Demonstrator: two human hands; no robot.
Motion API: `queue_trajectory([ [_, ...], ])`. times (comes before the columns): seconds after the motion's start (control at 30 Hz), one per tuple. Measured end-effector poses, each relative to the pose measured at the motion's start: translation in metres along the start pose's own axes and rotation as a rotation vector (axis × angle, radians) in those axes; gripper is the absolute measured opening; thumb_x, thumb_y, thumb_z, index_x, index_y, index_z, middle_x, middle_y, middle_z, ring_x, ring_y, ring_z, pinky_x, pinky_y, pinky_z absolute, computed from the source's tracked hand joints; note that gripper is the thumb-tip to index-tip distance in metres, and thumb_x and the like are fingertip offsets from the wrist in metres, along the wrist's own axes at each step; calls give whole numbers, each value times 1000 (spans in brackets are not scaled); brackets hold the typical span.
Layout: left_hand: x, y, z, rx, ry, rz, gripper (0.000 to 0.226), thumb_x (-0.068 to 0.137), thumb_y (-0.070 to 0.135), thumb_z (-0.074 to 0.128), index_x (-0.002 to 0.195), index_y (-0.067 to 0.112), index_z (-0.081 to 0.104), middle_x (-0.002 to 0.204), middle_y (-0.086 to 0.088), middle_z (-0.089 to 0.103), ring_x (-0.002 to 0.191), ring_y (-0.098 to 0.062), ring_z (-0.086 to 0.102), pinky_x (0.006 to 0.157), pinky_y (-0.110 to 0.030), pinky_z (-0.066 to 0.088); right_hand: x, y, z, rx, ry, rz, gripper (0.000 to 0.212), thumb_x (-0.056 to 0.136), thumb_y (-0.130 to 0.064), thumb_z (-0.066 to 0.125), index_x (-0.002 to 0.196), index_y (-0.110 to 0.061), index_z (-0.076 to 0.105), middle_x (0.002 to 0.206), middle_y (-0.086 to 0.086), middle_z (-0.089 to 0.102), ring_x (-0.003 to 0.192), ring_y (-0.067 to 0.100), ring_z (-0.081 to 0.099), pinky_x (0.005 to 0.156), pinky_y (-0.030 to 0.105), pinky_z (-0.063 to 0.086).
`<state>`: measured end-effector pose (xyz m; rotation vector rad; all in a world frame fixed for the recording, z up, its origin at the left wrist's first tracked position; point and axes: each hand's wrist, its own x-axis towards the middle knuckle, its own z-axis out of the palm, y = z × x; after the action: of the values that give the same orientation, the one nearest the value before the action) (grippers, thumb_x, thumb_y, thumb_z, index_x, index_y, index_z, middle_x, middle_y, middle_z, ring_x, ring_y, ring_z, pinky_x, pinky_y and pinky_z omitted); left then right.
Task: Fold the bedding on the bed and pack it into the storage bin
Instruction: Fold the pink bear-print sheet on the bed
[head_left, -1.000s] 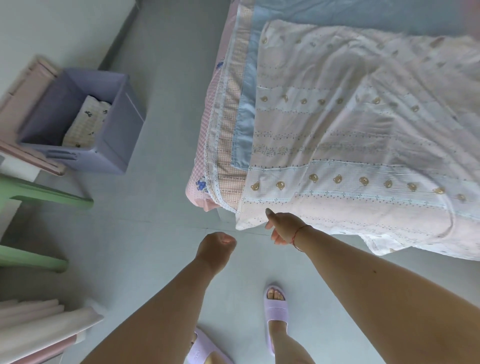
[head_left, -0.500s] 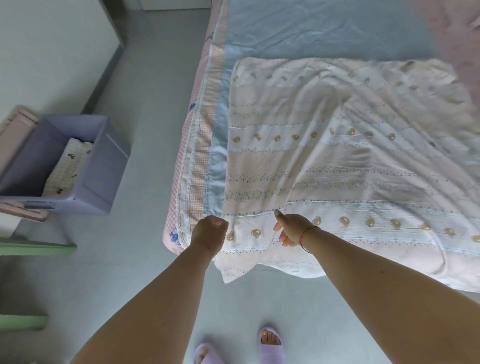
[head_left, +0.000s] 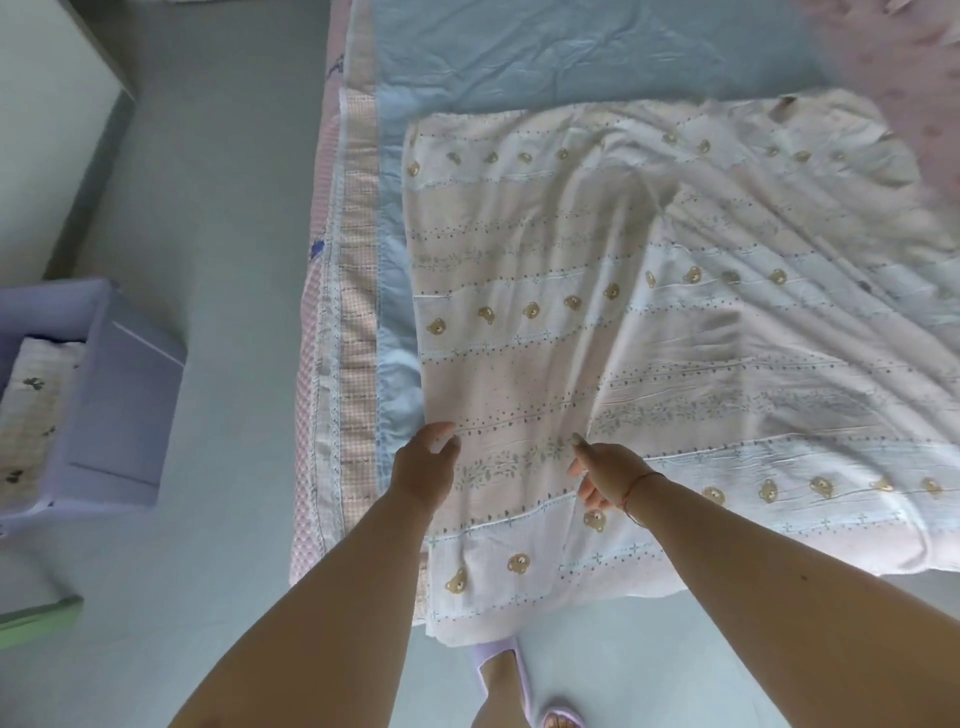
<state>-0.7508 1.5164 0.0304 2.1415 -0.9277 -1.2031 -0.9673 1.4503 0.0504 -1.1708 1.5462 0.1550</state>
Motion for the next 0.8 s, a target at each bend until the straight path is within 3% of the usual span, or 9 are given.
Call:
queue_trajectory([
  [0.1,22,3,4,-47,-34,27,30,96,18,57,125,14,63,128,-5,62,115,-19,59,89,-22,44,17,-12,5,-4,14,5,60,101,-48,23,108,-3,62,79,13,65,72,24,63,72,34,53],
  [0.17,32,4,2,-99,-15,20,21,91,11,63,111,13,70,117,-6,68,99,-25,66,82,-27,52,25,-21,8,-3,15,-2,59,102,-46,22,106,-3,63,77,10,64,71,22,62,73,34,52],
  [0.27,48,3,-28,-283,162,-69,30,83,-5,66,85,24,75,98,-6,74,63,-9,61,52,-15,48,31,-35,10,1,41,-36,59,102,-43,21,103,-2,63,76,10,65,73,25,64,81,39,54],
  [0.33,60,-3,-61,-373,290,-144,36,79,-8,67,79,27,73,91,-6,73,60,-9,55,48,-12,43,35,-45,6,30,73,-41,54,103,-38,22,104,-1,62,79,13,67,73,26,65,81,38,54],
  [0.37,64,-6,-75,-371,279,-150,33,79,-8,68,82,25,74,91,-7,72,62,-12,55,48,-10,43,38,-50,3,12,89,-49,51,104,-34,23,106,0,61,79,13,67,71,26,65,78,37,54],
  [0.47,68,-4,-88,-281,80,-105,24,81,-7,68,93,13,73,101,-10,71,72,-13,61,55,-7,44,49,-59,-8,32,112,-25,42,102,-25,33,112,6,60,70,5,58,60,19,53,61,30,45],
  [0.57,78,10,-78,-238,-104,-63,28,85,2,68,107,20,70,118,3,64,104,-11,60,82,-21,45,59,-65,-14,-6,129,-27,39,102,-22,34,115,6,59,88,17,63,76,25,57,72,34,48],
  [0.67,95,33,-76,-279,-90,-50,34,91,12,63,124,19,64,121,6,59,114,-9,52,95,-28,40,71,-70,-19,-24,194,-63,36,101,-24,36,111,1,60,108,23,64,98,38,62,89,45,50],
  [0.8,126,66,-74,-232,-62,15,34,94,23,58,128,24,61,132,3,56,121,-14,50,99,-30,40,87,-86,-30,-121,278,-170,48,100,-44,29,99,-7,60,93,14,67,88,30,63,83,43,51],
])
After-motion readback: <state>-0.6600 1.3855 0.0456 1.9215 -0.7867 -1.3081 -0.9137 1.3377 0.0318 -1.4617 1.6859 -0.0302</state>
